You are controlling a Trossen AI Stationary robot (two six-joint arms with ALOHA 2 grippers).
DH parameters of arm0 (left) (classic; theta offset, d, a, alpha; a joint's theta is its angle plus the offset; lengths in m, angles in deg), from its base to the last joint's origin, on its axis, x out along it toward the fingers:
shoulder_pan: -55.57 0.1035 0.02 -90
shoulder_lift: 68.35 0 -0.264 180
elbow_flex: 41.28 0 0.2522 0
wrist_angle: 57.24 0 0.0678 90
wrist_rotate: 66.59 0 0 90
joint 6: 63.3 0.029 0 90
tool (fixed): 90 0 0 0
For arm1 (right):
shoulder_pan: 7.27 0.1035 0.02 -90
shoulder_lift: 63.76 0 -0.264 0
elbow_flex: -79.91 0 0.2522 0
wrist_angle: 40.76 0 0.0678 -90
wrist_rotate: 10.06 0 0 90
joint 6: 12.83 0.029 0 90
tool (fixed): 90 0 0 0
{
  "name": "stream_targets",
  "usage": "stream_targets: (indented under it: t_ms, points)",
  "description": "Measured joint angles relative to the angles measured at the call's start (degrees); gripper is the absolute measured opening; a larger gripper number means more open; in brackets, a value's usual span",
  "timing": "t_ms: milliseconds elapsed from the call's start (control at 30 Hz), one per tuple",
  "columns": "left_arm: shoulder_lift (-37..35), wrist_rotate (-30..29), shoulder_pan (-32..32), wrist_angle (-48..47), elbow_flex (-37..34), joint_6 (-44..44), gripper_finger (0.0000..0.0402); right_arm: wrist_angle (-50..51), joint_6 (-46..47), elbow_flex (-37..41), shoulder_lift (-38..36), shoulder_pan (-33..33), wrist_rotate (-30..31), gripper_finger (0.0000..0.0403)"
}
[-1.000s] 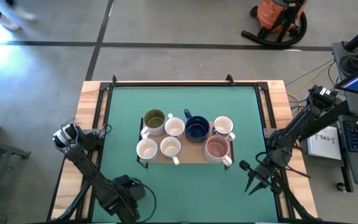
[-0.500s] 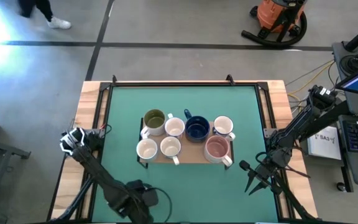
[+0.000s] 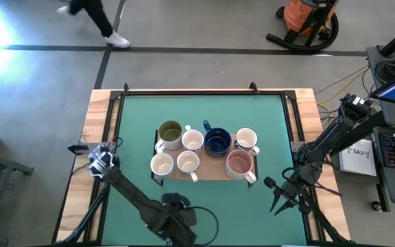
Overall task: Place coffee mugs
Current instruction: Put the blue mug on the shelf
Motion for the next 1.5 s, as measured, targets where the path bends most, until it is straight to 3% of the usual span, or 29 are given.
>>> stream_targets:
  t_ms: [233,433,1100,1500]
  points:
    - [6.05,-0.64,2.99,-4.86,10.67,7.21,0.0009,0.0,0.04,0.0,0.0,0.0,0.0,0.0068]
    - [6.63,-1.43,5.18,-4.98,14.75,10.85,0.0009,0.0,0.04,0.0,0.0,0.0,0.01,0.0068]
    - [5.25,1.26,10.76,0.96,14.62,28.97,0.0013,0.02,0.04,0.0,0.0,0.0,0.02,0.0068]
    - [4.16,4.0,11.01,3.63,14.64,33.18,0.0017,0.01,0.0,0.0,0.0,0.01,0.0,0.0068]
